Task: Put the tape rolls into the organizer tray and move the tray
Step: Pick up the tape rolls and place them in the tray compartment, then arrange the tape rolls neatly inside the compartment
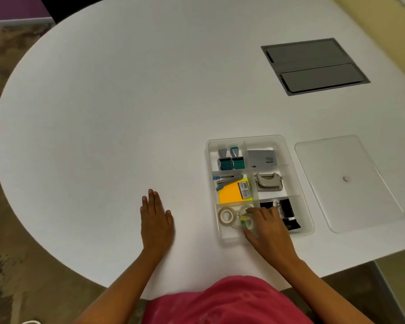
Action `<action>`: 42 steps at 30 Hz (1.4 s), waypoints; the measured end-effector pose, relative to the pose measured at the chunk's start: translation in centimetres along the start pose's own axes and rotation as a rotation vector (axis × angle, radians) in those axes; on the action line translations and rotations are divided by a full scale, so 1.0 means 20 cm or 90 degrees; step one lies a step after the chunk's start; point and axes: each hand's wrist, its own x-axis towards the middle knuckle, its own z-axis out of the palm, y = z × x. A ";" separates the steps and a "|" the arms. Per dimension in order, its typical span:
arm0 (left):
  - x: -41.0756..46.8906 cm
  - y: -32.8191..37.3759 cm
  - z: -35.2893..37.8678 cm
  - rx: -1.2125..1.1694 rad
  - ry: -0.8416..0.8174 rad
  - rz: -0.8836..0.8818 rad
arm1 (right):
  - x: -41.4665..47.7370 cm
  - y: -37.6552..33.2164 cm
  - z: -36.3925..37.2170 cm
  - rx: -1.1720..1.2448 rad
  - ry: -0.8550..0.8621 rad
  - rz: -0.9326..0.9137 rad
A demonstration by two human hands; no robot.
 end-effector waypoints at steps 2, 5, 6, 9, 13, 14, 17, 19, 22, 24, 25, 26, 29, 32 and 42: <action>0.00 0.05 -0.01 -0.089 -0.030 -0.039 | 0.01 0.00 0.03 -0.024 -0.010 0.001; -0.03 0.13 -0.02 -0.173 -0.072 -0.046 | 0.02 0.01 0.07 -0.047 -0.006 0.015; -0.05 0.15 -0.02 -0.181 -0.084 -0.034 | 0.03 0.01 0.09 -0.048 -0.007 0.024; -0.13 0.24 -0.04 -0.185 -0.084 0.036 | 0.02 0.01 0.10 -0.051 0.003 0.047; -0.21 0.37 -0.06 -0.199 -0.013 0.118 | 0.01 0.00 0.07 -0.018 0.037 0.081; -0.22 0.41 -0.07 -0.192 0.003 0.140 | 0.01 0.00 0.06 -0.009 0.050 0.088; -0.24 0.49 -0.07 -0.153 0.037 0.211 | 0.02 0.00 0.02 0.006 0.083 0.111; -0.24 0.54 -0.06 -0.104 0.050 0.264 | 0.04 0.00 0.00 0.008 0.099 0.122; -0.23 0.60 -0.04 -0.025 0.044 0.331 | 0.07 0.02 -0.01 -0.010 0.083 0.128; -0.22 0.63 -0.03 0.018 0.021 0.351 | 0.09 0.02 -0.02 -0.023 0.045 0.136; -0.21 0.65 -0.01 0.048 0.010 0.358 | 0.11 0.02 -0.01 -0.031 0.021 0.145; -0.21 0.66 0.00 0.084 0.001 0.366 | 0.11 0.02 -0.01 -0.043 -0.004 0.153; -0.22 0.69 0.04 0.170 -0.018 0.379 | 0.13 0.04 0.03 -0.079 -0.078 0.174; -0.22 0.71 0.07 0.206 -0.017 0.390 | 0.15 0.05 0.05 -0.101 -0.107 0.187; -0.19 0.67 0.14 0.230 0.022 0.417 | 0.15 0.04 0.08 -0.165 -0.103 0.190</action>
